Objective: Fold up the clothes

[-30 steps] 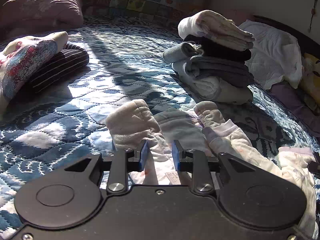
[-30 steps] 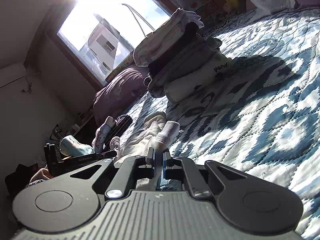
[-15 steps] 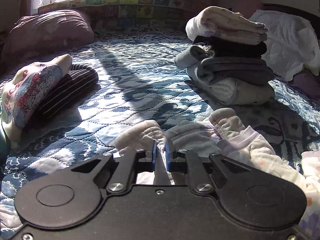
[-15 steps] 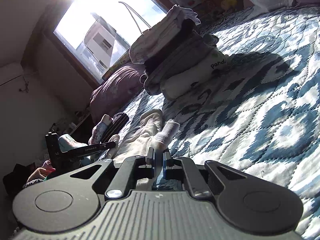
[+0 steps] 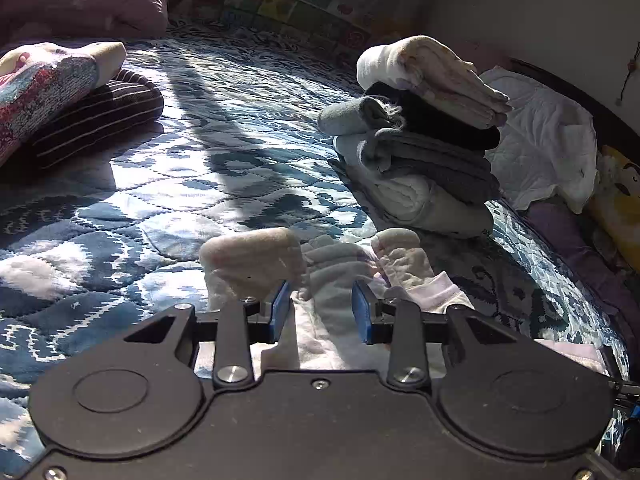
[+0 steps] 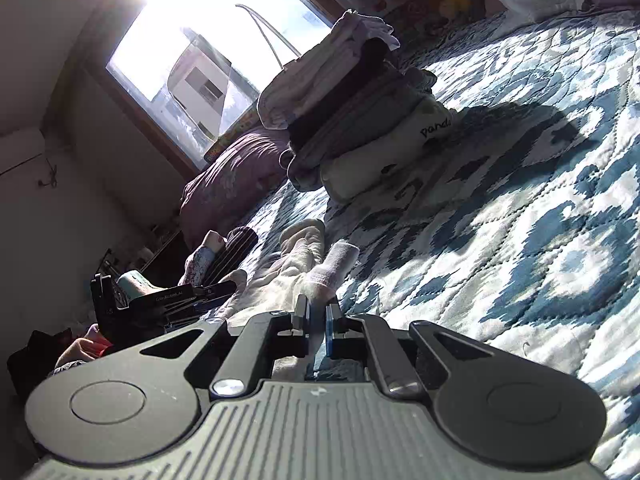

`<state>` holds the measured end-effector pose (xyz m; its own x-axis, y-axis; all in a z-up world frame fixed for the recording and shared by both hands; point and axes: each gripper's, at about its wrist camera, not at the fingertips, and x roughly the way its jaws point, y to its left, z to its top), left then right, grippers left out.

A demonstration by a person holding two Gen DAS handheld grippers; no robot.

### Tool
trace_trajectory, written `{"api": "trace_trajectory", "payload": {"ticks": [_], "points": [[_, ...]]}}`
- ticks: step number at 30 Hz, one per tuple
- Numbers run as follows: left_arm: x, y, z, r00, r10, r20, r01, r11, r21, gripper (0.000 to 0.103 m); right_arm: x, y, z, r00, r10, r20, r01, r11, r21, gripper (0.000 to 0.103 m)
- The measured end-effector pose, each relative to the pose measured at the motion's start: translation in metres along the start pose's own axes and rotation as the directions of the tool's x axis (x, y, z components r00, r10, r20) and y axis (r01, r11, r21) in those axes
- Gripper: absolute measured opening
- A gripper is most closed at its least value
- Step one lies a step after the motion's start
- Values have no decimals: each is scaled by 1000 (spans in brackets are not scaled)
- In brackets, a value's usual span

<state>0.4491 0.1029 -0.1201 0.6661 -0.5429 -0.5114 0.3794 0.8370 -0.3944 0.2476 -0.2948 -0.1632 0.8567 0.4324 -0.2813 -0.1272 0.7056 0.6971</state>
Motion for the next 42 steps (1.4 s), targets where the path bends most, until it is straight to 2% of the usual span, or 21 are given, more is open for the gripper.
{"api": "trace_trajectory", "payload": {"ticks": [2, 5, 9, 13, 15, 16, 19, 23, 25, 29, 33, 36, 38, 42], "points": [[-13, 7, 5, 999, -6, 44, 7, 1000, -21, 33, -1, -1, 0, 1000, 0, -1, 0, 1000, 2, 9], [-16, 19, 10, 996, 51, 76, -48, 998, -45, 30, 0, -1, 0, 1000, 0, -3, 0, 1000, 4, 9], [18, 25, 10, 996, 92, 9, -92, 996, -7, 25, 3, -1, 0, 1000, -6, -9, 6, 1000, 4, 9], [47, -2, 12, 981, 182, -61, -171, 973, 158, 25, 6, -1, -1, 1000, -10, -16, 10, 1000, 2, 9], [55, -13, 8, 969, 237, -68, -215, 946, 242, 25, 8, -2, -1, 1000, -15, -21, 15, 1000, 1, 9], [57, -15, 6, 968, 245, -61, -223, 942, 250, 25, 8, -2, -2, 1000, -18, -22, 18, 1000, 1, 9], [51, -13, 1, 971, 236, -31, -221, 942, 251, 25, 10, -2, -3, 999, -28, -16, 28, 1000, 5, 9], [7, -14, 5, 985, 158, 68, -167, 970, 174, 25, 8, -1, -4, 999, -38, 4, 38, 999, 13, 9], [-17, -22, 2, 984, 154, 92, -168, 973, 161, 26, 8, 0, -4, 999, -40, 12, 39, 999, 15, 9], [-43, -26, -20, 988, 147, 46, -151, 982, 116, 26, 7, 0, -5, 999, -38, 18, 38, 999, 29, 9], [-36, -46, -48, 989, 144, -23, -137, 973, 184, 26, 7, -2, -4, 999, -32, 14, 31, 999, 37, 9], [-9, -64, -63, 976, 214, -45, -187, 925, 332, 26, 8, -2, -4, 999, -36, 13, 35, 999, 39, 9], [-16, -66, -57, 975, 217, -38, -195, 930, 310, 26, 9, -2, -5, 999, -41, 14, 41, 998, 41, 9], [-70, -79, -51, 982, 171, 79, -186, 949, 254, 26, 10, 0, -5, 999, -35, 15, 35, 999, 34, 9]]}}
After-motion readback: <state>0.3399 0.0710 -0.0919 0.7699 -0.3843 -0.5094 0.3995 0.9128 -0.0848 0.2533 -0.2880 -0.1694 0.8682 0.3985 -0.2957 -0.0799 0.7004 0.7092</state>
